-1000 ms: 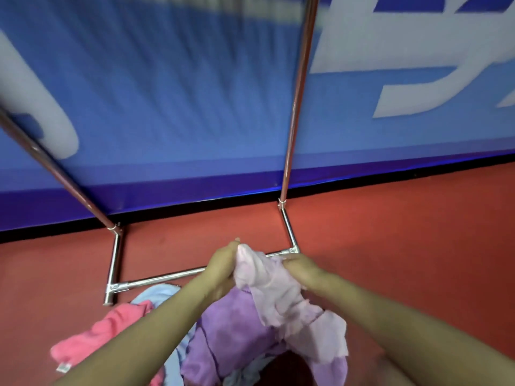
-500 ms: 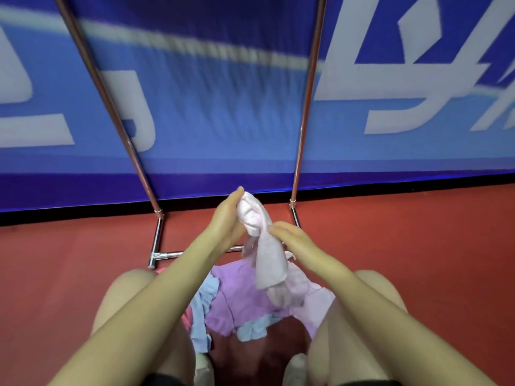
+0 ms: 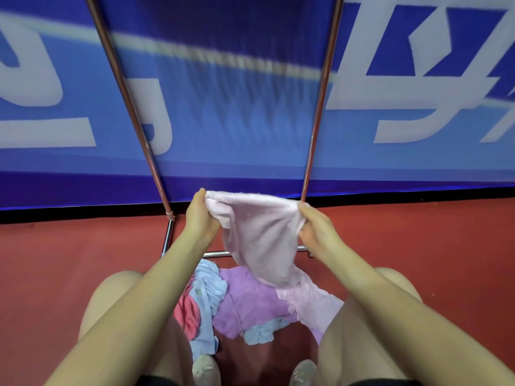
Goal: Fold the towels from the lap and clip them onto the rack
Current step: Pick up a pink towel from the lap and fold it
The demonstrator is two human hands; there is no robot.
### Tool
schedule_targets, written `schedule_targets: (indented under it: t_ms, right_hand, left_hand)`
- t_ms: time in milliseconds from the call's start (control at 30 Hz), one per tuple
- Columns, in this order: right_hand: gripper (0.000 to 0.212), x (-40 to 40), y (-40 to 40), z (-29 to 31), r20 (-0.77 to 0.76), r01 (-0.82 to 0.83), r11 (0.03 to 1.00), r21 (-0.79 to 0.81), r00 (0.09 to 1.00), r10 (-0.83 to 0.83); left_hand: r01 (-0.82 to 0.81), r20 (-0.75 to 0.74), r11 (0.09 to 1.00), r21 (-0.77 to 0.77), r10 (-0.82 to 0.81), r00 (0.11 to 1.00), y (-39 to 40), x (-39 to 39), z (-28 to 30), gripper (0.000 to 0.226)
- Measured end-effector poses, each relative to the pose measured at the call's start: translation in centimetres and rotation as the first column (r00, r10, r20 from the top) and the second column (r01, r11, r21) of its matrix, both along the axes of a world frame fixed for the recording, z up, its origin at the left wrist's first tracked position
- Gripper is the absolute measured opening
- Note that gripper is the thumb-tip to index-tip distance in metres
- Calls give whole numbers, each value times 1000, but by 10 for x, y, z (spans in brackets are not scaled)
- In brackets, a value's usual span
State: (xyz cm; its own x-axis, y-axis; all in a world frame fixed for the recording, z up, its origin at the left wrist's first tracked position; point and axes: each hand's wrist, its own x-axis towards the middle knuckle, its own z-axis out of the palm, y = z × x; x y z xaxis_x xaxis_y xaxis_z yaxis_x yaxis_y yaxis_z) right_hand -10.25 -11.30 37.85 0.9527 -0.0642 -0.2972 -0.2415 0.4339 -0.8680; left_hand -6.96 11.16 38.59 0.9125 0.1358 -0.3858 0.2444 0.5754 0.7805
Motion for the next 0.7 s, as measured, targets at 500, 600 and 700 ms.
schedule_targets:
  t_ms: [500, 600, 700]
  right_hand:
    - [19, 6, 42, 40, 228, -89, 753, -652, 924, 307]
    - [16, 13, 49, 37, 216, -116, 748, -653, 919, 330]
    - [15, 17, 53, 35, 216, -117, 744, -658, 917, 335]
  left_hand:
    - [382, -36, 823, 421, -406, 913, -49, -22, -8, 46]
    - [324, 23, 848, 420, -366, 930, -47, -19, -7, 39]
    - [293, 95, 866, 406, -359, 929, -39, -17, -5, 35]
